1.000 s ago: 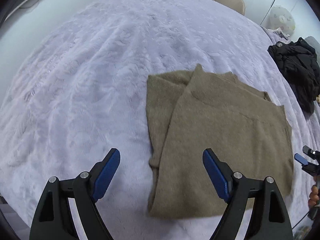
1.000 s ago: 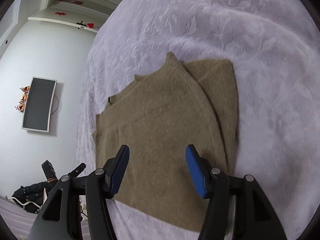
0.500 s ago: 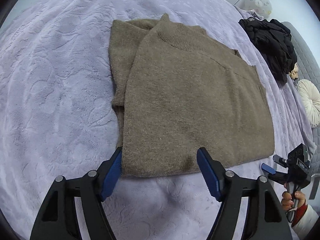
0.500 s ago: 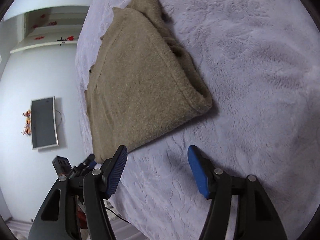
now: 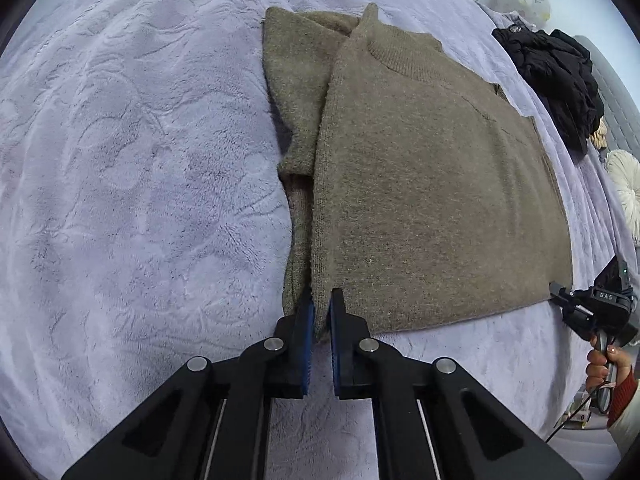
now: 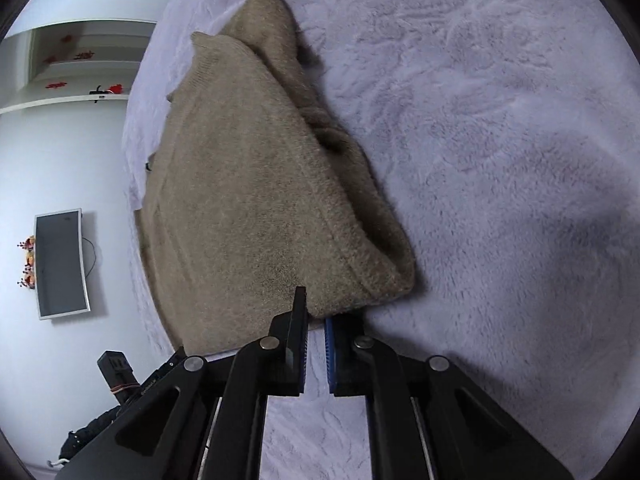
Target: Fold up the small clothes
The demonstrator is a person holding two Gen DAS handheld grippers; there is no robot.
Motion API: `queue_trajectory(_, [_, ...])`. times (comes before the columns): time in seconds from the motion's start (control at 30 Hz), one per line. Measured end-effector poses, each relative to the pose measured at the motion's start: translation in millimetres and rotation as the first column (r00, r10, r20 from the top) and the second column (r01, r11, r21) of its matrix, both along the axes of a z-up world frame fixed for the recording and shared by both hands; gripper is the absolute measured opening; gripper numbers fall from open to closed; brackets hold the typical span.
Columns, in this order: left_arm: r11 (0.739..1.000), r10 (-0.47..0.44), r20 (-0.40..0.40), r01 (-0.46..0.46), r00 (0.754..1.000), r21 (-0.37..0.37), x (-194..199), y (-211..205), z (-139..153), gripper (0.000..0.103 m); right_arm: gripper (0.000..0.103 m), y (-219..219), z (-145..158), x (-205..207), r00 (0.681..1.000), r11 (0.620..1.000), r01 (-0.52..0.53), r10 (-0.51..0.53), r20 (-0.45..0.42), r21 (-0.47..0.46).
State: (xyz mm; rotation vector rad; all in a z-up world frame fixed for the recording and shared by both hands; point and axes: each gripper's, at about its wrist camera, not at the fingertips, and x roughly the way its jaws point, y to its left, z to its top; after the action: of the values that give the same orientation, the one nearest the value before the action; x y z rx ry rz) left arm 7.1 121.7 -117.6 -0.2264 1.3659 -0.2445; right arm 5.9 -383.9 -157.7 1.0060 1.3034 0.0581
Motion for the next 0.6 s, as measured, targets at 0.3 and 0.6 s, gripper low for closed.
queue_trajectory(0.3, [0.988, 0.087, 0.037, -0.091, 0.996, 0.126, -15.8, 7.4, 22.9, 0.099, 0.011, 2.4, 12.1, 3.3, 0.999, 0.999, -0.022, 0.021, -0.031, -0.033])
queue_trajectory(0.6, [0.985, 0.144, -0.021, -0.141, 0.989, 0.097, -47.9, 8.6, 39.6, 0.1, 0.055, 37.3, 45.1, 2.8, 0.988, 0.98, -0.142, 0.132, -0.082, -0.14])
